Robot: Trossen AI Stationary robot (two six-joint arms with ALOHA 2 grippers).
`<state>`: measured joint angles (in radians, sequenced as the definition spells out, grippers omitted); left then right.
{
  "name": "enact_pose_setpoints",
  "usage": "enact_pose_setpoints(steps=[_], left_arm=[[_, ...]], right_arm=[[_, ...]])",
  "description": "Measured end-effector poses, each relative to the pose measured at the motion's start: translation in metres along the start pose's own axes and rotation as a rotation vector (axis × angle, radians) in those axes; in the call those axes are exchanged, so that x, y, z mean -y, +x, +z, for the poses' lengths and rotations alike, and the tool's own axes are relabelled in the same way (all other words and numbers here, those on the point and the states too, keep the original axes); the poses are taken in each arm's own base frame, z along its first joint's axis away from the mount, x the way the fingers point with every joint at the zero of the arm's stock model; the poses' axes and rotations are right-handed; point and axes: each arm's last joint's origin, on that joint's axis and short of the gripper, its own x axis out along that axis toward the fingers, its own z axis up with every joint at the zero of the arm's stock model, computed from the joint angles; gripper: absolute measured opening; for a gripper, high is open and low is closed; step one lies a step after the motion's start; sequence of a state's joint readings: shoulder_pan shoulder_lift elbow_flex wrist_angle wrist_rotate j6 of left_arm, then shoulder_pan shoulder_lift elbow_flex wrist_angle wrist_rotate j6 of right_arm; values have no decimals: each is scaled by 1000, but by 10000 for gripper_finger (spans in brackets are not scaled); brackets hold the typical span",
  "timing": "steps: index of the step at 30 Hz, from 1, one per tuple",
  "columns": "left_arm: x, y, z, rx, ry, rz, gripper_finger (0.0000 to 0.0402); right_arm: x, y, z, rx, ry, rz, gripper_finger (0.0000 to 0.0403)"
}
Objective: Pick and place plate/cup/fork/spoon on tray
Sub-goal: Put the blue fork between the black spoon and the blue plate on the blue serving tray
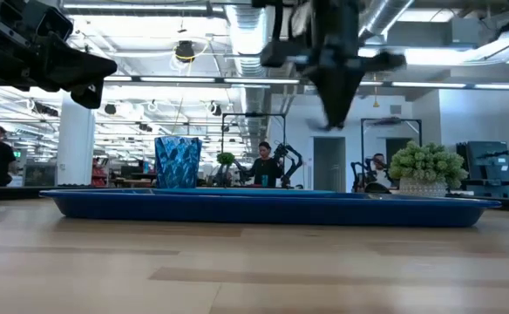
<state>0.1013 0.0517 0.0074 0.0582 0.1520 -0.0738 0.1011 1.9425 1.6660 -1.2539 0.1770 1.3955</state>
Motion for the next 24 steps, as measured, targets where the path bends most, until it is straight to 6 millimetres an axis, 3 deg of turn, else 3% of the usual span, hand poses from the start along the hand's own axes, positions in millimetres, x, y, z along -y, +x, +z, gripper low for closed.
enact_pose_setpoints(steps=[5, 10, 18, 24], left_arm=[[0, 0, 0, 0, 0, 0, 0], [0, 0, 0, -1, -2, 0, 0], [0, 0, 0, -1, -18, 4, 0], [0, 0, 0, -1, -20, 7, 0]], right_arm=[[30, 39, 6, -8, 120, 29, 11], [48, 59, 19, -16, 191, 26, 12], [59, 68, 55, -31, 192, 38, 12], [63, 75, 59, -47, 164, 45, 12]])
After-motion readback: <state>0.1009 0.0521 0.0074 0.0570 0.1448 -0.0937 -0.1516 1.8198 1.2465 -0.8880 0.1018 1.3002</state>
